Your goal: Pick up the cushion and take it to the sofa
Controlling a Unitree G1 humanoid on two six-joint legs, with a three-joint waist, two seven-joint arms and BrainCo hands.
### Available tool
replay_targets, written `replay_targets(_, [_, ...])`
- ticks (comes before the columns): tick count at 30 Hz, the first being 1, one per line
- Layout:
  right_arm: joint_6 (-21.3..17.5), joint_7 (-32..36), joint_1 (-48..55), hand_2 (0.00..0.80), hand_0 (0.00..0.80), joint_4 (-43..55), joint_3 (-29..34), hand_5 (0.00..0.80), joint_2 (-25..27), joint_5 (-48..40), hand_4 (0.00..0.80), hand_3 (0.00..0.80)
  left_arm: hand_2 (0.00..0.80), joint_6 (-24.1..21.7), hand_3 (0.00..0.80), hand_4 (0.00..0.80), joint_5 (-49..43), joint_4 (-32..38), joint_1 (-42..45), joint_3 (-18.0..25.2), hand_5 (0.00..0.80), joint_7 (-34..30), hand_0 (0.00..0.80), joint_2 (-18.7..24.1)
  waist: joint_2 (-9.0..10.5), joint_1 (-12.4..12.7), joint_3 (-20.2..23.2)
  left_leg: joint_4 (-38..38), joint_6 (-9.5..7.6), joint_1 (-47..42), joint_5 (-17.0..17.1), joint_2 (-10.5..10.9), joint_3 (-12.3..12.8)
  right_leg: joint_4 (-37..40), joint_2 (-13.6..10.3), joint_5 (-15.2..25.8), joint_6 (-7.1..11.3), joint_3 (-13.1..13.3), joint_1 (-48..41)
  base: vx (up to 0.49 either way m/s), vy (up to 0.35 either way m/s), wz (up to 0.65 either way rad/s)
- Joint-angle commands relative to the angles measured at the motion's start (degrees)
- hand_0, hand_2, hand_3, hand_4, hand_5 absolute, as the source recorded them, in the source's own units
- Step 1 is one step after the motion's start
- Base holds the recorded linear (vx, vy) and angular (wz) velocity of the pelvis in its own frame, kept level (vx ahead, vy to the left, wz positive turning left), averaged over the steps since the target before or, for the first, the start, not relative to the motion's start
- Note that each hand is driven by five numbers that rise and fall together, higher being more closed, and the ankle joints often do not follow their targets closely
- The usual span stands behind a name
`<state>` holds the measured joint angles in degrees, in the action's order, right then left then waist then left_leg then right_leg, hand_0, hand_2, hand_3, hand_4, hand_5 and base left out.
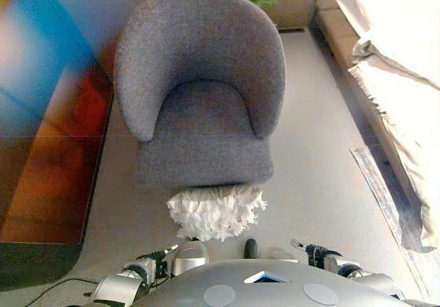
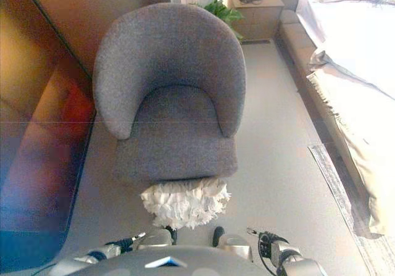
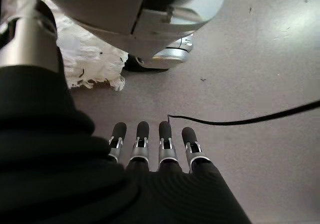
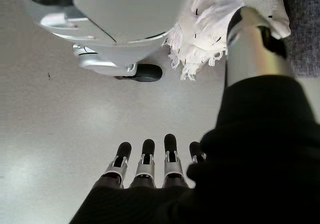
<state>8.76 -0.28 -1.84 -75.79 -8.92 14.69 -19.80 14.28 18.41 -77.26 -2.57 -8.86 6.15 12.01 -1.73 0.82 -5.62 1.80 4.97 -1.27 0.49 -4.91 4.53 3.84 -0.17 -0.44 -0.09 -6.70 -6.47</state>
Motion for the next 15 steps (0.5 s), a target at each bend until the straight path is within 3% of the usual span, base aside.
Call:
replay_targets(1, [-1.8, 0.0, -2.2, 0.0, 0.0, -1.4, -0.4, 0.0, -0.2, -0.7, 0.0, 0.0, 0.0, -1.1, 0.0, 0.0, 0.4, -1.8, -2.3, -0.5, 0.0, 1.1, 0.0, 0.1, 2.83, 0.8, -0.5, -4.5, -2.45, 5.9, 4.7, 3.3, 1.0, -1.8, 0.1, -3.8, 0.03, 0.5, -3.1, -0.09, -0.073, 0.18])
replay_targets(5, [-1.0, 0.3, -2.8, 0.0, 0.0, -1.0, -0.6, 0.0, 0.1, -0.5, 0.0, 0.0, 0.0, -1.7, 0.0, 0.0, 0.4, -1.7, -2.0, -0.2, 0.0, 1.7, 0.0, -0.1, 2.69, 1.5, -0.9, -3.6, -1.54, 7.2, 5.5, 3.1, 1.2, -1.3, 0.4, -3.8, -0.34, -0.4, -3.7, -0.071, -0.058, 0.14])
replay_targets(7, [-0.3, 0.2, -2.8, 0.0, 0.0, -1.2, -0.4, 0.0, 0.4, -0.6, 0.0, 0.0, 0.0, -2.3, 0.0, 0.0, 0.5, -1.8, -1.6, 0.4, 0.0, 2.2, 0.0, -0.2, 2.7, 1.4, -1.5, 1.1, -1.15, 8.9, 5.5, 2.8, 2.6, -0.9, 0.0, -3.4, -0.64, -1.3, -3.9, -0.075, 0.0, 0.25])
replay_targets(9, [0.2, 0.0, -3.1, 0.0, 0.0, -1.7, -0.4, 0.0, 0.6, -0.6, 0.0, 0.0, 0.0, -2.6, 0.0, 0.0, 0.6, -1.8, -1.5, 0.7, 0.0, 2.1, 0.0, 0.1, 3.41, 1.3, -2.2, 7.6, -2.16, 9.3, 2.5, 3.1, 3.1, -1.1, -1.3, -2.9, -0.84, -1.8, -3.2, -0.083, 0.041, 0.36])
replay_targets(12, [1.3, -0.4, -3.8, 0.0, 0.0, -2.6, -0.3, 0.0, 0.7, -0.4, 0.0, 0.0, 0.0, -3.0, 0.0, 0.0, 0.9, -1.8, -1.1, 1.3, 0.0, 2.1, 0.0, 0.3, 4.56, 1.0, -2.3, 13.3, -4.49, 7.7, -1.8, 4.5, 1.3, -1.9, -2.8, -1.1, -0.5, -1.4, -0.8, -0.03, 0.081, 0.08])
replay_targets(15, [1.0, -0.6, -3.6, 0.0, 0.0, -3.4, -0.1, 0.0, 0.4, -0.8, 0.0, 0.0, 0.0, -3.1, 0.0, 0.0, -1.2, -2.1, -0.5, 2.0, 0.0, 1.2, 0.0, 0.7, 3.54, 0.5, -1.7, 5.3, -4.61, 0.4, -3.8, 4.2, -1.4, -3.1, -2.5, -1.0, 0.31, -1.8, 1.6, 0.065, 0.112, -0.05])
